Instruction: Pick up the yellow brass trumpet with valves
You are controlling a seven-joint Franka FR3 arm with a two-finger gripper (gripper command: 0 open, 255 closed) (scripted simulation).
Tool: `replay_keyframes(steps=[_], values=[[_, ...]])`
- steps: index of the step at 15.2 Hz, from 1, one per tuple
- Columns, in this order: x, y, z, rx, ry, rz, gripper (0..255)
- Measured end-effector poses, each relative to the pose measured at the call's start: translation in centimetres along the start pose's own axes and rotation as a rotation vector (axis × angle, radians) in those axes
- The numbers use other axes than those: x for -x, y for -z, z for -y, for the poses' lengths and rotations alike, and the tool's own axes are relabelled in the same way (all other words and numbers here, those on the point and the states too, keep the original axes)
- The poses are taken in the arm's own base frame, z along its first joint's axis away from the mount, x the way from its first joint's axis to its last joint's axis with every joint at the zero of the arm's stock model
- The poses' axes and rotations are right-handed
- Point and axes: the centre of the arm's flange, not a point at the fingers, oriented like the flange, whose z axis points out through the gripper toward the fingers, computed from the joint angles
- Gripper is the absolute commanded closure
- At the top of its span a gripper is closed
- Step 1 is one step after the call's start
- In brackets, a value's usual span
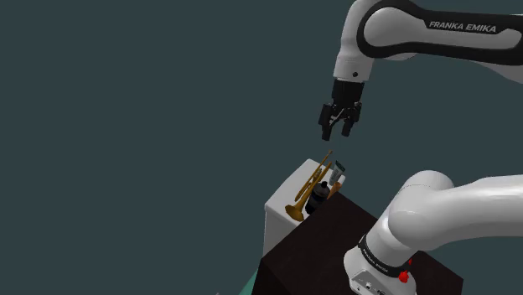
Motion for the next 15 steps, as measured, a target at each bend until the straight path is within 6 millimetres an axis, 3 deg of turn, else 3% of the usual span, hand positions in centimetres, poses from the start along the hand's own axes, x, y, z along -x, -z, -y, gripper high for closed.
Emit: replay_keyframes(steps=[2,7,15], values=[[-0.3,-0.5,-0.1,0.001,-0.015,-0.003,0],[-3.6,-4.8,-1.3,0.012,-0.157,-0.042,0],[-8.6,-11.9,-5.2,0.031,-0.41,-0.115,0]])
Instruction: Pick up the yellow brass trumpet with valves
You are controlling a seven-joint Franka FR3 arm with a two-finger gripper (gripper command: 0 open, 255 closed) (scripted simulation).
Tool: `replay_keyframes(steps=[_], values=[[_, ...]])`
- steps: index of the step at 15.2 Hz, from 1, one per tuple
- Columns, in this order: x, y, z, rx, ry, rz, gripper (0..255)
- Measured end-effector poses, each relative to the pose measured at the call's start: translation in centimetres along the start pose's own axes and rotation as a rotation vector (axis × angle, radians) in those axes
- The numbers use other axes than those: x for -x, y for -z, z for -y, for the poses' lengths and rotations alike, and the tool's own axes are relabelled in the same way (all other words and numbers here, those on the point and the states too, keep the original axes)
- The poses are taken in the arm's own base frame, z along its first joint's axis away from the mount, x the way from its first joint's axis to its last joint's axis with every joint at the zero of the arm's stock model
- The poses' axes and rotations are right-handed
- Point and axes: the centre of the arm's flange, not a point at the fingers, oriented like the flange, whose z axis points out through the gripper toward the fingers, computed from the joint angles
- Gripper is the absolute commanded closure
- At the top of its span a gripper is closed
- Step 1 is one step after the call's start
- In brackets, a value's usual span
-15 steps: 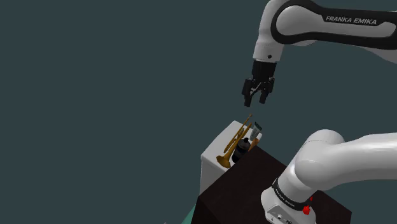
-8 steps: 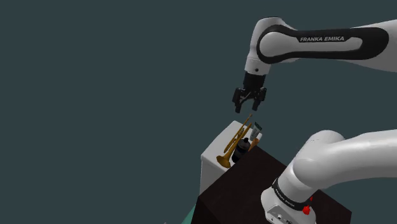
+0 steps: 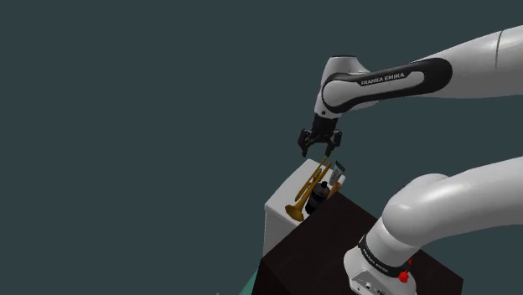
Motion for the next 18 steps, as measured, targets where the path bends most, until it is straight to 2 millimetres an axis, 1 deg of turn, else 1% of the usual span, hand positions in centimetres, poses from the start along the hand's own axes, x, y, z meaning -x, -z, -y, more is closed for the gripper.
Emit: replay_keyframes(steps=[1,2,4,8,9,10,11,13,14,15,18], values=[[-0.6,-1.4,-0.2,0.003,-0.032,-0.008,0],[-1.7,-2.2,-0.5,0.005,-0.064,-0.018,0],[-2.8,-3.9,-1.1,0.009,-0.127,-0.037,0],[-5.7,-7.7,-2.8,0.019,-0.253,-0.072,0],[-6.8,-8.4,-3.3,0.021,-0.286,-0.083,0],[-7.3,-9.2,-3.7,0.023,-0.317,-0.092,0],[-8.4,-10.3,-4.2,0.025,-0.349,-0.101,0],[-9.4,-12.2,-5.0,0.03,-0.411,-0.119,0],[-10.0,-12.9,-5.5,0.032,-0.443,-0.129,0],[-10.5,-14.1,-6.1,0.034,-0.475,-0.137,0],[-12.3,-16.6,-8.5,0.041,-0.57,-0.165,0]])
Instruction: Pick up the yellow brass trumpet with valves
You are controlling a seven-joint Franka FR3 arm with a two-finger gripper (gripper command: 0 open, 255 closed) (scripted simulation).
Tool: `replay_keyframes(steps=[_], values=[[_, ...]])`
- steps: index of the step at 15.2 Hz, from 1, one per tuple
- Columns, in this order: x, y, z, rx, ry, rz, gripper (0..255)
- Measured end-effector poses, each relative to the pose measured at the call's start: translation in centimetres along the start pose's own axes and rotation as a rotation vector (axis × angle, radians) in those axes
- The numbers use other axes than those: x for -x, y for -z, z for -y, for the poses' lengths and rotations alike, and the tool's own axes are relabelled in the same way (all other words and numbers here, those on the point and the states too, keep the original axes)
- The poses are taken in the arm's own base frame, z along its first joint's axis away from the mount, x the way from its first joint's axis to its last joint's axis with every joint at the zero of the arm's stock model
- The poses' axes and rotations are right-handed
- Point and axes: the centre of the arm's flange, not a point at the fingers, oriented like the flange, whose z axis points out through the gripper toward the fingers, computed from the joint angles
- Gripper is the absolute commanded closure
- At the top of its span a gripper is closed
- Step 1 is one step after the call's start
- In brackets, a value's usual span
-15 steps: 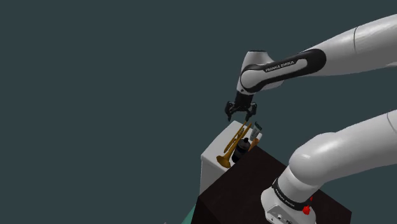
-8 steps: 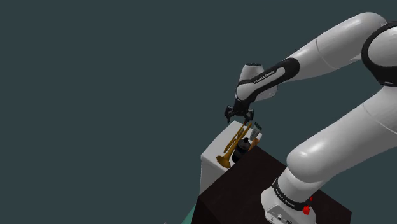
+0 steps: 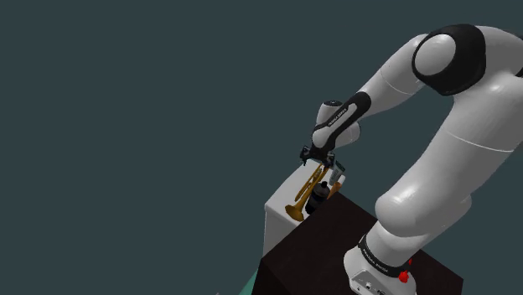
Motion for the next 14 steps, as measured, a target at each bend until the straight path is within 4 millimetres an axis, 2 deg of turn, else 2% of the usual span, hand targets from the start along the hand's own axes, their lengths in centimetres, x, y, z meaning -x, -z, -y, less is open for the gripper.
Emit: replay_keyframes(steps=[6,14], values=[[-3.9,-5.3,-1.7,0.012,-0.184,-0.053,0],[-4.2,-9.7,-1.8,0.014,-0.21,-0.061,0]])
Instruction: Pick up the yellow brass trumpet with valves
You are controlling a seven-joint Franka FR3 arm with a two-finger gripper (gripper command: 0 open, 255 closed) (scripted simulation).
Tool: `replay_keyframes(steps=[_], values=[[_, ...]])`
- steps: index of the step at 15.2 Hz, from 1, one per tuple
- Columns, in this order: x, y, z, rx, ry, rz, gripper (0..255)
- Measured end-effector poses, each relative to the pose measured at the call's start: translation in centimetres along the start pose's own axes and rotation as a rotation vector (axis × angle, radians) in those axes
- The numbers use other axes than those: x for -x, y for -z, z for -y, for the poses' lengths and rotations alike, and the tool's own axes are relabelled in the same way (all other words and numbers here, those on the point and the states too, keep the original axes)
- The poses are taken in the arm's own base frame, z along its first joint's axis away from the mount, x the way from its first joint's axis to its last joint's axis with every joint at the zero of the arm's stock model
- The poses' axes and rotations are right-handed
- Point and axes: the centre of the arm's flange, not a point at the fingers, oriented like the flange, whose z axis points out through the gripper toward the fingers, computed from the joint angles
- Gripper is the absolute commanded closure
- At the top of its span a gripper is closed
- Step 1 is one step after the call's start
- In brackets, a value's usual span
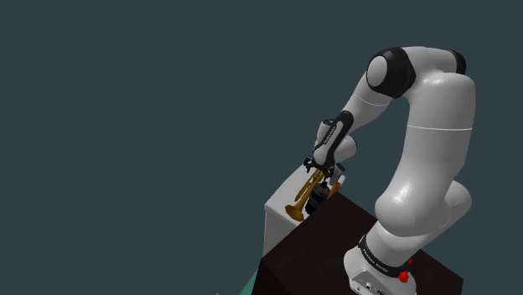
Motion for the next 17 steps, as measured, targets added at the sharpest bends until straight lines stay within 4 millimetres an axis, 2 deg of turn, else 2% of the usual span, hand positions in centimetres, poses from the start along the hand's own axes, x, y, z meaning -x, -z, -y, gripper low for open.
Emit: replay_keyframes(steps=[1,11,17], values=[[0.1,-0.3,0.0,0.0,0.0,0.0,255],[0.0,-0.4,0.0,-0.003,-0.001,-0.002,255],[-0.4,2.1,-0.1,-0.002,0.0,-0.001,255]])
